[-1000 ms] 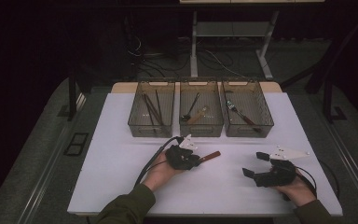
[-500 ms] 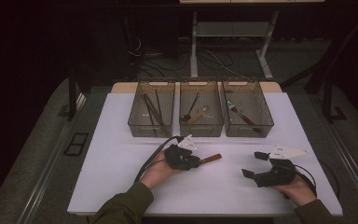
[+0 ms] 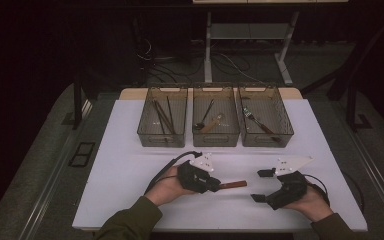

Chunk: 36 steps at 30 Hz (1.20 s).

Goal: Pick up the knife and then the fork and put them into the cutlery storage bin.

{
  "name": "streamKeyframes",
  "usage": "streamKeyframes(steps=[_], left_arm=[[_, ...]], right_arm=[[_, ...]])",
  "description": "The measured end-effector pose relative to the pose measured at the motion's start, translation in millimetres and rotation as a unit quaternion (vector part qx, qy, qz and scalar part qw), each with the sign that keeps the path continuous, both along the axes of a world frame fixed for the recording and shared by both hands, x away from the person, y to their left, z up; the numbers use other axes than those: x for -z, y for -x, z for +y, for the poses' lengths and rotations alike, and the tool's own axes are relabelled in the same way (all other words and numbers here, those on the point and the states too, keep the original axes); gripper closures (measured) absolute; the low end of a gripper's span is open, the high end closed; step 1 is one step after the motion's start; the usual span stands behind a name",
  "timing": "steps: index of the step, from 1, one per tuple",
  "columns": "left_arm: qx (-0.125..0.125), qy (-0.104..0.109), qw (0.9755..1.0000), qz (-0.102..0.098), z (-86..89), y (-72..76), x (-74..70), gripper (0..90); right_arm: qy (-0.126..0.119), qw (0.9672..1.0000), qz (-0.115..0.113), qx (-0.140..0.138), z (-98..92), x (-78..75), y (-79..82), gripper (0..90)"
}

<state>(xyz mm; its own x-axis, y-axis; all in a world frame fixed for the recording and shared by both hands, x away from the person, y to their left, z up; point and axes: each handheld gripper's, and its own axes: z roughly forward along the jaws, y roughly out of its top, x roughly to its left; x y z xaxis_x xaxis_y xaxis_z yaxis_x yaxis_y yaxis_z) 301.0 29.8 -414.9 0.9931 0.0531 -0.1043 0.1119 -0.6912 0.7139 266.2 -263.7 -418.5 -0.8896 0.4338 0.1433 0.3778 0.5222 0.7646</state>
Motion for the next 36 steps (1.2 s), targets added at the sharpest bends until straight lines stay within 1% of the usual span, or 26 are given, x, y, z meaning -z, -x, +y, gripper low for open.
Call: streamKeyframes(steps=[2,4,5,8,10,12,13,14,16,18,20,22,23,24,25,26,27,28,31,33,36], left_arm=[[0.012,-0.001,0.9999,-0.001,-2.7,4.2,-2.0,76.9],[0.026,-0.002,0.9996,-0.002,-5.5,7.9,-3.5,76.9],[0.030,-0.001,0.9995,-0.002,-6.7,9.7,-4.0,76.9],[0.038,-0.007,0.9992,-0.003,-10.2,12.7,-5.0,76.9],[0.043,-0.008,0.9990,-0.003,-11.7,13.7,-5.5,76.9],[0.049,-0.009,0.9988,-0.006,-12.7,14.0,-6.4,76.9],[0.049,-0.008,0.9988,-0.004,-13.2,14.3,-6.9,76.9],[0.053,-0.006,0.9985,-0.011,-13.6,13.5,-7.4,76.9],[0.055,-0.007,0.9984,-0.008,-13.6,14.5,-7.8,76.9],[0.051,-0.008,0.9986,0.000,-13.6,16.3,-7.4,76.9],[0.055,-0.013,0.9984,-0.003,-13.9,15.9,-7.3,76.9],[0.059,-0.015,0.9982,-0.002,-14.2,15.9,-7.0,76.9],[0.058,-0.015,0.9982,-0.001,-14.5,16.4,-6.8,76.9],[0.058,-0.014,0.9982,-0.001,-14.6,16.9,-6.6,76.9],[0.059,-0.015,0.9982,-0.002,-14.6,17.2,-6.8,76.9],[0.060,-0.017,0.9980,-0.005,-14.6,17.1,-7.1,76.9],[0.065,-0.018,0.9976,-0.014,-15.1,15.8,-7.4,76.9],[0.067,-0.018,0.9975,-0.013,-15.3,15.8,-7.5,76.9],[0.069,-0.018,0.9974,-0.016,-15.8,15.9,-8.1,76.9],[0.068,-0.017,0.9974,-0.018,-15.9,16.4,-8.2,76.9],[0.074,-0.018,0.9969,-0.023,-15.7,16.8,-8.1,76.9]], right_arm=[[0.002,0.9999,-0.003,-0.013,6.6,-1.5,-0.5,16.3],[0.005,0.9996,-0.002,-0.029,13.0,-2.6,-0.9,21.4],[0.004,0.9992,-0.003,-0.040,15.9,-2.7,-1.1,22.5],[0.006,0.9979,0.003,-0.065,25.2,-2.6,-1.6,25.2],[0.013,0.9969,0.009,-0.078,31.7,-2.1,-1.4,27.6],[0.021,0.9948,0.016,-0.098,38.3,-0.8,-2.3,32.7],[0.029,0.9932,0.012,-0.112,41.3,0.3,-4.0,34.6],[0.037,0.9918,0.009,-0.122,44.6,1.5,-5.3,36.3],[0.043,0.9888,0.011,-0.142,52.3,3.5,-6.4,41.1],[0.051,0.9870,0.013,-0.152,58.7,5.3,-7.3,45.6],[0.064,0.9850,0.010,-0.160,63.4,7.0,-9.2,49.5],[0.068,0.9839,0.012,-0.165,66.9,8.3,-10.5,53.7],[0.070,0.9824,0.009,-0.173,68.0,9.0,-12.1,55.4],[0.073,0.9816,0.006,-0.176,69.2,9.3,-12.7,57.5],[0.073,0.9816,0.013,-0.176,70.6,9.2,-11.5,59.4],[0.075,0.9809,0.011,-0.179,71.2,9.7,-12.3,61.3],[0.076,0.9801,0.009,-0.183,72.2,10.4,-12.7,63.2],[0.079,0.9804,0.013,-0.180,72.9,9.9,-11.4,65.3],[0.084,0.9791,0.016,-0.184,74.3,10.4,-10.8,69.9],[0.083,0.9785,0.015,-0.188,74.4,10.4,-10.5,73.5],[0.084,0.9771,0.008,-0.195,74.7,10.4,-10.7,75.0]])
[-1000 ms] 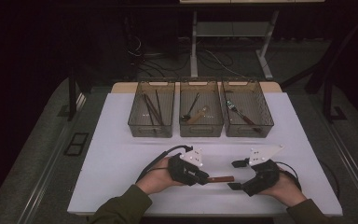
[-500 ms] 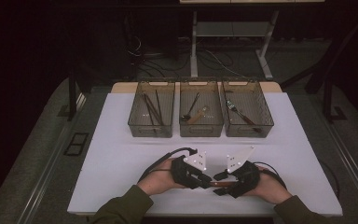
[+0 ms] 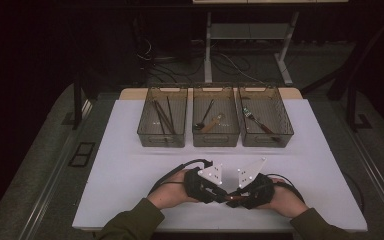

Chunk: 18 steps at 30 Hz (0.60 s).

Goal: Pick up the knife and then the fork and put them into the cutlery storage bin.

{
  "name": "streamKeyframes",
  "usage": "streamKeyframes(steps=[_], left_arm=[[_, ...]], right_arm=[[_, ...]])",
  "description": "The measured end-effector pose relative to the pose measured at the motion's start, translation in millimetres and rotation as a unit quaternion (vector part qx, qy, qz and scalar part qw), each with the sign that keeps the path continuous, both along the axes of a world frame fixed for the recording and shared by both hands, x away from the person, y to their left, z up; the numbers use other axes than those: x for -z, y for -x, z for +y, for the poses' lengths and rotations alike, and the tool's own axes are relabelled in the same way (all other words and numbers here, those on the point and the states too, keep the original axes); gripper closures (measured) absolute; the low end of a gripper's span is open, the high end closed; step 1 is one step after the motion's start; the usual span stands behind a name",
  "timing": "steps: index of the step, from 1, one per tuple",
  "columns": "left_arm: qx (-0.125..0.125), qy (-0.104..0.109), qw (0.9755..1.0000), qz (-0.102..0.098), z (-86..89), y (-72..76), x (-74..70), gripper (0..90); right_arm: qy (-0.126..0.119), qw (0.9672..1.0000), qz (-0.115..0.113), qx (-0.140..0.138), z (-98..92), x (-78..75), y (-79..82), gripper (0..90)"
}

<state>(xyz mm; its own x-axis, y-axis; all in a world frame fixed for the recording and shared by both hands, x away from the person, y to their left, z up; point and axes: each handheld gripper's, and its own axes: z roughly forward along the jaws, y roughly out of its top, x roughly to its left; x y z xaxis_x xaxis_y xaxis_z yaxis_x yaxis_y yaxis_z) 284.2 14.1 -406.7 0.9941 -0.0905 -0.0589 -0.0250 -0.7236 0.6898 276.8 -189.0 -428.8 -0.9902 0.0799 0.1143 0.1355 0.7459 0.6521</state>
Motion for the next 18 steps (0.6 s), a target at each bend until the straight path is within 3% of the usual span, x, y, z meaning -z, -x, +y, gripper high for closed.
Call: streamKeyframes(steps=[7,11,14,16,18], left_arm=[[-0.002,0.004,1.0000,-0.005,0.1,2.0,1.0,75.6],[-0.033,0.024,0.9992,0.000,6.8,0.7,0.0,56.7],[-0.067,0.044,0.9967,-0.002,19.7,-2.1,-1.3,45.6],[-0.093,0.055,0.9941,-0.005,32.1,-4.2,-1.5,38.4],[-0.120,0.061,0.9907,-0.020,45.1,-7.1,-1.4,31.7]], right_arm=[[0.002,0.9999,0.015,0.004,-0.9,-0.3,0.2,75.6],[-0.003,0.9997,0.015,0.016,-4.7,-1.9,-0.9,75.6],[-0.006,0.9994,0.014,0.030,-9.9,-3.1,-3.0,75.6],[-0.007,0.9991,0.012,0.041,-14.3,-3.1,-5.2,75.6],[-0.007,0.9985,0.012,0.053,-18.9,-3.4,-7.0,75.5]])
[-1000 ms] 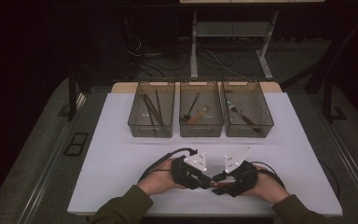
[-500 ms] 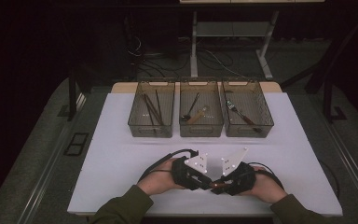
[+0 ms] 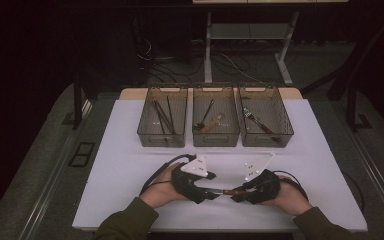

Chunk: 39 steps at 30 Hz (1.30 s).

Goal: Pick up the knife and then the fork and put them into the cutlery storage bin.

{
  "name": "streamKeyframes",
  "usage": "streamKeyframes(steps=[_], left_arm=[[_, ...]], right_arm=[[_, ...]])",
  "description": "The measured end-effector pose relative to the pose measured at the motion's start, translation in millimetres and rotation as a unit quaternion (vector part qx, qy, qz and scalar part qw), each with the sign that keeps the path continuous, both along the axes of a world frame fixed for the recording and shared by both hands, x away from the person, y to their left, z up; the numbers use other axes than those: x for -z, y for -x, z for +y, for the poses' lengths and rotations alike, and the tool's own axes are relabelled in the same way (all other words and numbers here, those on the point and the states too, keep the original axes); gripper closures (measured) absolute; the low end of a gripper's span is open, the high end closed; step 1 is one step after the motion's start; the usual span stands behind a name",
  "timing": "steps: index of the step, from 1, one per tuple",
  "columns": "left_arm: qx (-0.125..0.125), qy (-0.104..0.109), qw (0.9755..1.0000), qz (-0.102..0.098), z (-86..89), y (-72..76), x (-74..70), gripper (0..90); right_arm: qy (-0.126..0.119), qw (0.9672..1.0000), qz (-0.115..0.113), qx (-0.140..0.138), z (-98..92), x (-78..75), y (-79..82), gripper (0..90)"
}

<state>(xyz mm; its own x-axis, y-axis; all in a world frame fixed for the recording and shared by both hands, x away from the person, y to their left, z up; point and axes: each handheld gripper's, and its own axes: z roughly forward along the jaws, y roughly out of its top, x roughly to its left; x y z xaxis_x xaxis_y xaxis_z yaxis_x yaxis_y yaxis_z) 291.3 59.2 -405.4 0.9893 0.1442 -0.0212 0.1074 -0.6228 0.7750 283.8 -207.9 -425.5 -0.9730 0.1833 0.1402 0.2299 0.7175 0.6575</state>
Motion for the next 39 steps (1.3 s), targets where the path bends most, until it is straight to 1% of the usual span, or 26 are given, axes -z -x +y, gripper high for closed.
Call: streamKeyframes(steps=[2,4,5,7,8,11,12,13,14,15,17,18,19,20,21,22,24,26,28,29,32,33,35,38,39], left_arm=[[-0.034,0.013,0.9993,0.003,12.3,-1.5,1.2,26.3],[-0.065,0.022,0.9977,0.003,24.3,-1.9,3.5,21.2],[-0.078,0.024,0.9967,0.004,30.3,-1.6,5.1,19.2],[-0.099,0.020,0.9949,-0.002,41.5,0.4,9.5,12.8],[-0.110,0.020,0.9937,-0.005,47.0,1.9,11.9,11.8],[-0.145,0.022,0.9891,-0.004,60.8,5.5,17.1,4.7],[-0.156,0.025,0.9875,-0.004,65.1,6.7,18.2,2.9],[-0.165,0.029,0.9859,-0.002,69.2,7.6,19.4,1.6],[-0.173,0.031,0.9845,-0.003,73.3,8.7,21.2,0.2],[-0.182,0.037,0.9826,0.000,76.6,9.8,23.5,0.0],[-0.199,0.041,0.9791,0.009,83.5,12.3,26.9,0.0],[-0.206,0.044,0.9775,0.006,86.7,13.5,27.8,0.0],[-0.216,0.047,0.9754,0.002,89.7,15.0,27.6,0.0],[-0.222,0.052,0.9737,0.001,92.3,15.8,27.1,0.0],[-0.226,0.056,0.9724,0.003,94.5,16.4,26.7,0.0],[-0.230,0.056,0.9715,0.005,96.2,16.5,26.7,0.0],[-0.236,0.055,0.9700,0.015,98.2,15.0,27.1,0.0],[-0.239,0.053,0.9694,0.019,98.6,13.5,27.7,0.0],[-0.237,0.048,0.9700,0.021,98.0,13.7,28.5,0.0],[-0.235,0.047,0.9706,0.021,97.6,14.0,28.7,0.0],[-0.231,0.049,0.9712,0.028,96.4,14.1,29.3,0.0],[-0.230,0.051,0.9714,0.030,96.2,13.8,29.9,0.0],[-0.229,0.050,0.9717,0.031,96.0,13.5,30.3,0.0],[-0.227,0.052,0.9721,0.030,96.6,12.7,30.7,0.0],[-0.226,0.053,0.9720,0.033,96.9,12.5,31.0,0.0]], right_arm=[[0.004,0.9999,-0.005,0.014,-5.0,-0.2,-2.5,75.6],[0.006,0.9995,-0.005,0.031,-10.2,-0.5,-5.1,75.5],[0.007,0.9993,-0.006,0.037,-12.9,-0.6,-6.6,75.6],[0.010,0.9985,-0.009,0.053,-18.4,-0.9,-9.4,75.6],[0.010,0.9981,-0.009,0.060,-21.1,-1.0,-10.6,75.5],[0.009,0.9963,-0.010,0.085,-27.9,-2.4,-13.8,75.5],[0.007,0.9955,-0.007,0.094,-29.5,-3.1,-14.3,75.6],[0.001,0.9943,0.000,0.106,-30.1,-4.1,-13.9,75.5],[0.002,0.9937,-0.001,0.112,-31.8,-4.9,-14.7,75.6],[0.000,0.9932,-0.002,0.116,-33.3,-5.8,-15.5,75.5],[-0.004,0.9919,-0.005,0.127,-36.9,-7.7,-17.6,75.5],[-0.006,0.9912,-0.004,0.132,-39.0,-9.0,-18.9,75.5],[-0.011,0.9905,-0.003,0.137,-41.1,-10.0,-20.4,75.5],[-0.016,0.9897,-0.002,0.142,-43.4,-11.4,-22.0,75.5],[-0.018,0.9886,-0.002,0.149,-45.3,-12.8,-23.3,75.5],[-0.018,0.9879,-0.005,0.154,-47.2,-14.6,-24.9,75.5],[-0.025,0.9857,-0.008,0.167,-52.2,-19.1,-28.2,75.5],[-0.035,0.9831,-0.012,0.179,-57.8,-24.2,-32.5,75.5],[-0.047,0.9802,-0.009,0.192,-63.4,-29.4,-36.6,75.5],[-0.051,0.9793,-0.011,0.196,-65.7,-31.5,-38.6,75.5],[-0.058,0.9758,-0.015,0.210,-71.8,-37.5,-44.7,75.5],[-0.060,0.9741,-0.015,0.217,-73.5,-39.4,-46.5,75.5],[-0.064,0.9722,-0.019,0.224,-77.0,-43.1,-50.7,75.5],[-0.069,0.9679,-0.021,0.241,-81.3,-48.9,-57.1,75.5],[-0.073,0.9663,-0.023,0.246,-83.1,-50.9,-59.4,75.5]])
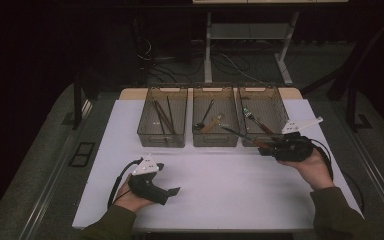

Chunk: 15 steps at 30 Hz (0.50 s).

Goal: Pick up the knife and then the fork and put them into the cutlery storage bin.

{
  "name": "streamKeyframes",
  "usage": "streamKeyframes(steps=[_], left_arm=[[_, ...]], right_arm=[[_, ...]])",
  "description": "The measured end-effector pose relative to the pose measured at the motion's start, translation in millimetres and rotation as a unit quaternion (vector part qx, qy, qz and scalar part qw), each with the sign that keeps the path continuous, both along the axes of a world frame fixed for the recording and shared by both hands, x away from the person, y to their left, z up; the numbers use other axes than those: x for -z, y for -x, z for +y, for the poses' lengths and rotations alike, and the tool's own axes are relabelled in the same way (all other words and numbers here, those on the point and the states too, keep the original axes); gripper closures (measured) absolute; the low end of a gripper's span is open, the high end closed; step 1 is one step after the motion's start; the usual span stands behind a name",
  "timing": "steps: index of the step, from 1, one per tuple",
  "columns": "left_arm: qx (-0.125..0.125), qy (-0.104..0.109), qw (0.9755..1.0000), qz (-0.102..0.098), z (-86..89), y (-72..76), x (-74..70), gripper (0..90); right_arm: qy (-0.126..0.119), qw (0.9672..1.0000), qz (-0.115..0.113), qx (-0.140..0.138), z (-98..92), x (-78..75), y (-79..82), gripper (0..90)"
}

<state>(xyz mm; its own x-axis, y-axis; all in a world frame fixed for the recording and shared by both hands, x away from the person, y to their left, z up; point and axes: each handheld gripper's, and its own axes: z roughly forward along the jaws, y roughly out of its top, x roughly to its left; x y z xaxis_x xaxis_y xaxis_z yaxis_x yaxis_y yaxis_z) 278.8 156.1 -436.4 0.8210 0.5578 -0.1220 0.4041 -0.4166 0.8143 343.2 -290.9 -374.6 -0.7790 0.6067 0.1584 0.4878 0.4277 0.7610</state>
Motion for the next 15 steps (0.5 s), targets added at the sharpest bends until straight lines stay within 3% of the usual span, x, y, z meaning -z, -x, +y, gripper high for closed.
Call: streamKeyframes(steps=[7,15], left_arm=[[0.007,0.003,0.9999,0.011,-1.4,0.3,1.1,0.0],[0.008,0.009,0.9998,0.017,-1.3,0.4,0.6,0.0]], right_arm=[[-0.022,0.9987,-0.009,0.045,-14.5,-10.2,-15.5,75.5],[-0.011,0.9943,-0.010,0.105,-28.9,-19.5,-41.3,75.5]])
